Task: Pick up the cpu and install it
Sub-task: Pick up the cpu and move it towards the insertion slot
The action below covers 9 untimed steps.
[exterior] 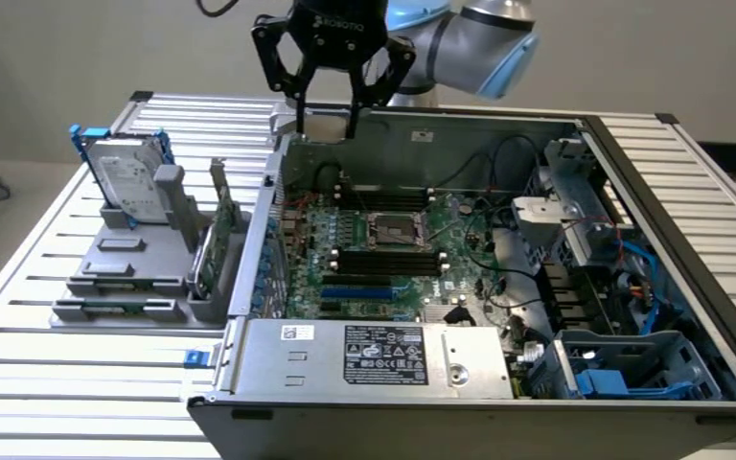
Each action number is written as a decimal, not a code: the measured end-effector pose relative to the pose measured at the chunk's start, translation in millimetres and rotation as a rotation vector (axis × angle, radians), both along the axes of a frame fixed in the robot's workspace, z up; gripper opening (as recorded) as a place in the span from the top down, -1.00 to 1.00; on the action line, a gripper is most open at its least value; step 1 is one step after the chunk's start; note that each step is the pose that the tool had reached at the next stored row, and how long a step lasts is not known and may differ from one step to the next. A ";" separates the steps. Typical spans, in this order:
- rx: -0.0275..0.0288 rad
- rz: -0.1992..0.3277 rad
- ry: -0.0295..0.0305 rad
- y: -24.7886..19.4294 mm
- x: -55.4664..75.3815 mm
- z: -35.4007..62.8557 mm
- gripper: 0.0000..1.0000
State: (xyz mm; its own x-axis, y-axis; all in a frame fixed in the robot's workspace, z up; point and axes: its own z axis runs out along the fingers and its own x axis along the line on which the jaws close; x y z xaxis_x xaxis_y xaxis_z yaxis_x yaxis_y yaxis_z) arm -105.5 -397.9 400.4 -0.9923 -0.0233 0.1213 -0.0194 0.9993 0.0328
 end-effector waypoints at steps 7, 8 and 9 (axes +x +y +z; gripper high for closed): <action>0.0000 0.000 0.0000 0.0 31.8 -2.6 -0.07; 0.0000 0.000 0.0000 0.0 36.2 -3.7 -0.07; -0.0001 0.000 0.0000 0.1 40.7 -5.0 -0.07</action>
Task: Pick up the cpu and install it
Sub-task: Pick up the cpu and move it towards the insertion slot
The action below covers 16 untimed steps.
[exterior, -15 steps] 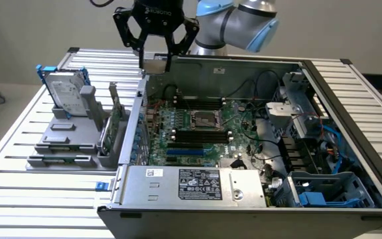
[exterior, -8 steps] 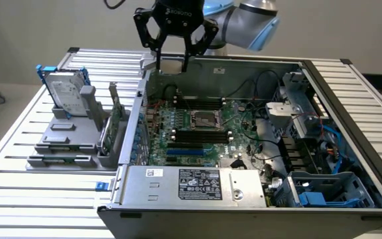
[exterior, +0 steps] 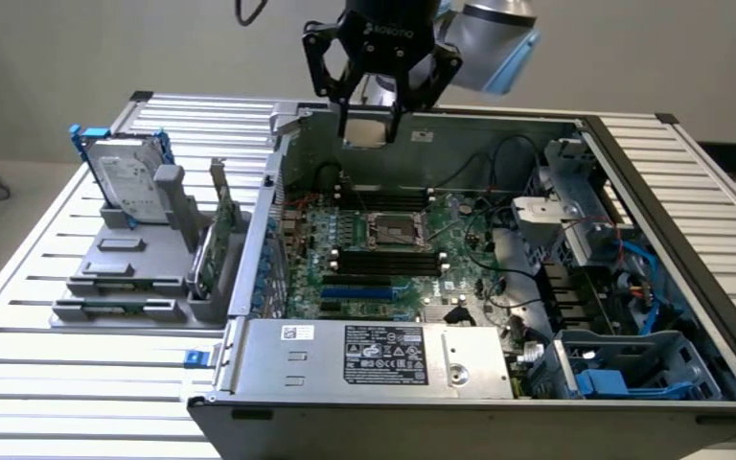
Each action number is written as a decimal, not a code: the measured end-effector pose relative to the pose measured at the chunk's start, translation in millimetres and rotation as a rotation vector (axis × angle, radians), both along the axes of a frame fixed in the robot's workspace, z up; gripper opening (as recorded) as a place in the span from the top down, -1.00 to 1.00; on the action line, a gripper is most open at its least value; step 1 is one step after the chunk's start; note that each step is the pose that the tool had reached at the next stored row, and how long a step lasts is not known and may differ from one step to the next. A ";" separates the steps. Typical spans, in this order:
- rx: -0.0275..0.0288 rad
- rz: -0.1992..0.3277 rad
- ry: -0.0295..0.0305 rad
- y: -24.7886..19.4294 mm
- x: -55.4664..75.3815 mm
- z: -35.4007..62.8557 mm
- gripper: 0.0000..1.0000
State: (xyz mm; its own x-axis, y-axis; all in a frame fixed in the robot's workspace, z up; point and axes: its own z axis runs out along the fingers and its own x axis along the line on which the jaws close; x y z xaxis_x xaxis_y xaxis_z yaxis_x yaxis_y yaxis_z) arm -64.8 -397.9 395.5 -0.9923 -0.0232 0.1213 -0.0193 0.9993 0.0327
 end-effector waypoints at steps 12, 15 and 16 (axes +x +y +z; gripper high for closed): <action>-0.0019 0.000 0.0001 15.7 50.4 -21.3 -0.07; -0.0019 0.000 0.0001 28.1 51.4 -26.9 -0.07; -0.0018 0.000 0.0000 32.2 51.5 -28.7 -0.07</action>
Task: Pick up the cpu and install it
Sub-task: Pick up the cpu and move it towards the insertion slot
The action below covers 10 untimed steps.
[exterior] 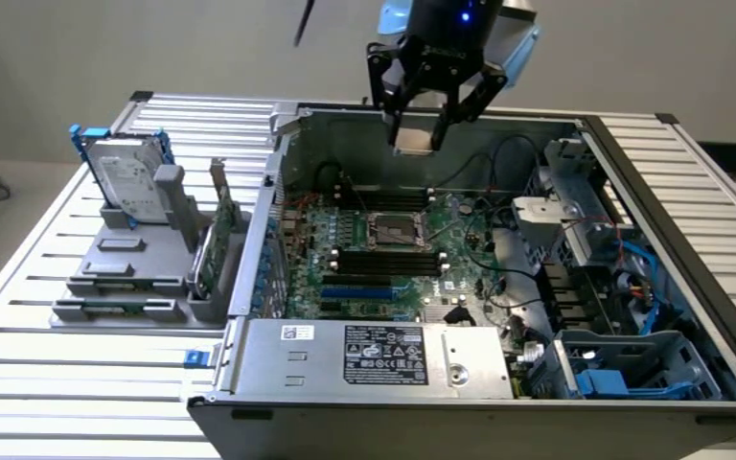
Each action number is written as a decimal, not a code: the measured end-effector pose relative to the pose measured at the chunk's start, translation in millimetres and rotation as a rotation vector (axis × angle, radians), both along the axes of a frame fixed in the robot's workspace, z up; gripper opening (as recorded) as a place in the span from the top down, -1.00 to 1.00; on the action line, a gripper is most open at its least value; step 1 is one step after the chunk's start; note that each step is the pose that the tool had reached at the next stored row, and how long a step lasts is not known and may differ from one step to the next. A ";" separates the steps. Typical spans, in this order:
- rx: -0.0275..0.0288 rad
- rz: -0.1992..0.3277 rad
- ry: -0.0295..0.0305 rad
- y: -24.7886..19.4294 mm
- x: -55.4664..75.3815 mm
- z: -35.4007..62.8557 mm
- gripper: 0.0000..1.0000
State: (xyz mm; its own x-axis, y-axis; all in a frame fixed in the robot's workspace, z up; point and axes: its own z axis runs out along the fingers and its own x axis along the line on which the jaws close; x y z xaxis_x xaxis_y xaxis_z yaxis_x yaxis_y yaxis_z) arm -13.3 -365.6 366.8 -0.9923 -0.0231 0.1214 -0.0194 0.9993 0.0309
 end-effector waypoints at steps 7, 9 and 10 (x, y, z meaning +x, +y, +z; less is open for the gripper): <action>-0.0001 0.000 0.0000 19.8 0.0 -12.7 -0.07; 0.0001 0.000 -0.0001 20.3 0.0 -15.0 -0.07; -0.0001 0.000 0.0000 20.3 0.0 -15.0 -0.07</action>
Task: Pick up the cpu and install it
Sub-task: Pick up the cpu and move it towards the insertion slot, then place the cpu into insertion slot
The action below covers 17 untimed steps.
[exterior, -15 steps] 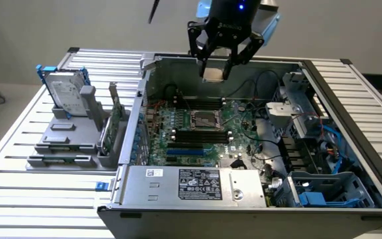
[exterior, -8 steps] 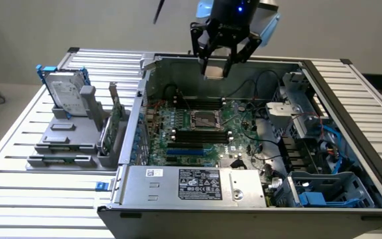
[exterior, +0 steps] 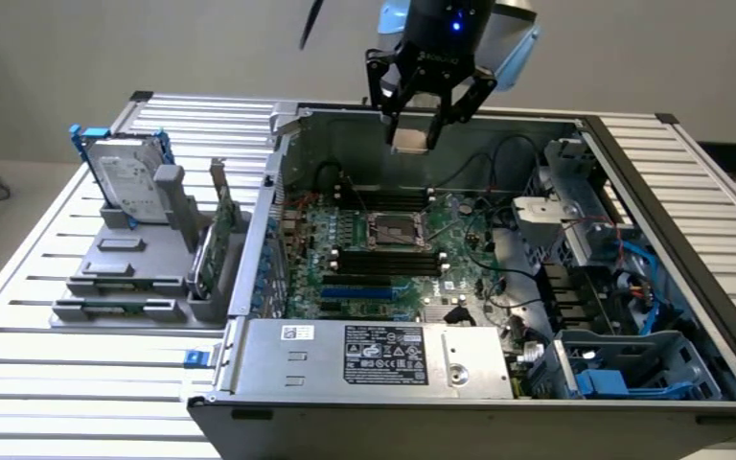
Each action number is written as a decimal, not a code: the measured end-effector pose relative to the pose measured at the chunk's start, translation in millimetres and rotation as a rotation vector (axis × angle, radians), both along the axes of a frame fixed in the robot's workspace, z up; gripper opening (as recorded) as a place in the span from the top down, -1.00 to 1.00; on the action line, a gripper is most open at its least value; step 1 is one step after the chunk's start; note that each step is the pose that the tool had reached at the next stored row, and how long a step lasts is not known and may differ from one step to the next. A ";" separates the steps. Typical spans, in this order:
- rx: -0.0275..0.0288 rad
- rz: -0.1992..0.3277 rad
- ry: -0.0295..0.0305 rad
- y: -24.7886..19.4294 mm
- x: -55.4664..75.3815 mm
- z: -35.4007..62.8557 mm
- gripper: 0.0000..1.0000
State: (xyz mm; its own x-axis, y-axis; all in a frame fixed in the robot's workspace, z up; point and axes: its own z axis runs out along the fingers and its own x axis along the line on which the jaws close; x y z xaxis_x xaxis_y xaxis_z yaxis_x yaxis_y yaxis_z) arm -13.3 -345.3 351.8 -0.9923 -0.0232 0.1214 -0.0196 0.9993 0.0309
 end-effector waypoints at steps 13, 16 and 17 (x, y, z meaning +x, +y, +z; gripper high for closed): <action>0.0000 0.000 0.0001 0.0 0.0 0.0 -0.07; 0.0000 0.000 0.0001 0.0 0.0 0.0 -0.07; 0.0001 0.000 0.0001 0.0 0.0 0.0 -0.07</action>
State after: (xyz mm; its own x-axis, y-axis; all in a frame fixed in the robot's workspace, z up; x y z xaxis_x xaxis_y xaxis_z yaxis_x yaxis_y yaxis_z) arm -13.3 -345.3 351.7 -0.9923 -0.0231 0.1214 -0.0194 0.9993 0.0309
